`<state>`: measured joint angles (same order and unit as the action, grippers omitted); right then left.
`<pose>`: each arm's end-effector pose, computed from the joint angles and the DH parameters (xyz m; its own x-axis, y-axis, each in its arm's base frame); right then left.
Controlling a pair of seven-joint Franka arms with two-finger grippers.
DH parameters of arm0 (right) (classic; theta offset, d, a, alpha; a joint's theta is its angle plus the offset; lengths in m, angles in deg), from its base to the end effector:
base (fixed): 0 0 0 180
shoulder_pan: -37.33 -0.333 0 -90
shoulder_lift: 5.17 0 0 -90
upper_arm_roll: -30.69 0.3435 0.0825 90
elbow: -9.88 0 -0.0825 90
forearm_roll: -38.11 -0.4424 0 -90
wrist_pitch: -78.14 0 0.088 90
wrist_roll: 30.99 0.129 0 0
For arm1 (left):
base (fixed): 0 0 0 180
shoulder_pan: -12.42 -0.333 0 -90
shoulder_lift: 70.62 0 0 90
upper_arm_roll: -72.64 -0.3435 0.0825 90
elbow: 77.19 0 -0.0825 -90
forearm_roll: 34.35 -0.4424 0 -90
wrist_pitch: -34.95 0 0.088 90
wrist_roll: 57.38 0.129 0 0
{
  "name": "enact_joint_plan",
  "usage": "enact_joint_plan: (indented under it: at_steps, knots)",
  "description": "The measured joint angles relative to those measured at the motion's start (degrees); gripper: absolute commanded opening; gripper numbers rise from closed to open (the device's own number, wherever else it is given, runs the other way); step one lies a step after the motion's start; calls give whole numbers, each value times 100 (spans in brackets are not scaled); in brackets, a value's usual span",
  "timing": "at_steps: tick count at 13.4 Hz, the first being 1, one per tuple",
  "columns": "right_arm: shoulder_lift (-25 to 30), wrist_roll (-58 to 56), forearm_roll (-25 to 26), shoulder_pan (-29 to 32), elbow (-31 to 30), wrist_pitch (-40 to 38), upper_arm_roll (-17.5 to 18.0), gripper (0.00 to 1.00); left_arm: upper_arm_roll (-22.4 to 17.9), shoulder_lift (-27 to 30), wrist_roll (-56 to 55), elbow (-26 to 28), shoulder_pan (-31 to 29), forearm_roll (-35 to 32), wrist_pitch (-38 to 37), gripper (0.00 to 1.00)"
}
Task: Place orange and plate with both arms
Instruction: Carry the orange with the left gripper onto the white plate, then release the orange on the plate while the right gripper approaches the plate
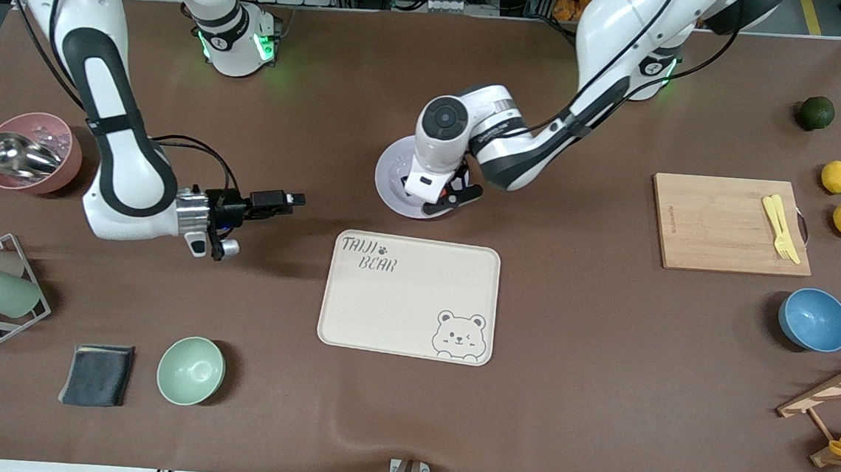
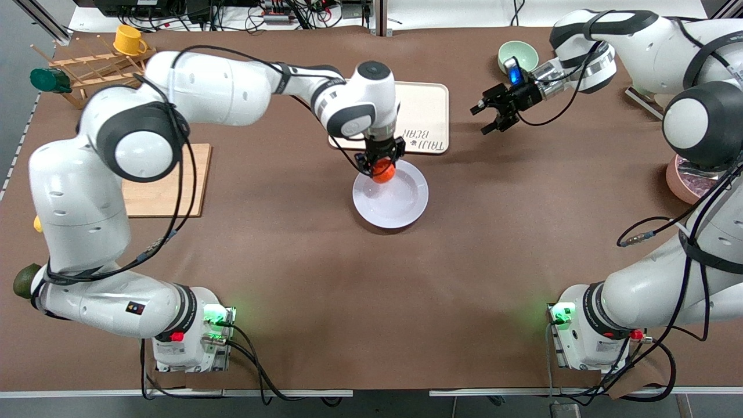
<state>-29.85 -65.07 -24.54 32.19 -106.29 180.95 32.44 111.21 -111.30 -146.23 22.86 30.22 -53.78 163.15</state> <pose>0.5807 0.1653 0.2014 0.9433 0.2096 -0.2574 -0.1236 -0.4979 -0.8584 0.4343 -0.5663 0.1952 0.8839 0.4375 -0.1650 0.4393 -0.8979 -0.0278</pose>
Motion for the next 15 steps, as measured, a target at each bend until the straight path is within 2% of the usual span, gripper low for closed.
enact_joint_plan:
  at_steps: [1, 3, 4, 10, 12, 15]
  knots:
    - [-1, -16, -119, -108, -75, 117, 2, 100, -6, -74, -65, -6, 26, 0, -1, 35]
    - [-1, -64, -279, -295, -181, 286, 4, 100, -7, -164, -165, -1, 51, 0, -7, 97]
    - [-1, -141, -313, -337, -215, 320, 3, 100, -7, -209, -252, 2, 88, 0, 0, 100]
    - [-126, -639, -585, -345, -363, 358, -21, 100, -7, -247, -834, -93, 288, 0, 126, 100]
    - [-159, -1035, -857, -385, -524, 511, -8, 100, -17, 75, -849, -201, 98, -13, 106, 100]
    - [-189, -1290, -1151, -573, -729, 725, -3, 90, -28, 1019, -493, -261, -576, -46, -79, 100]
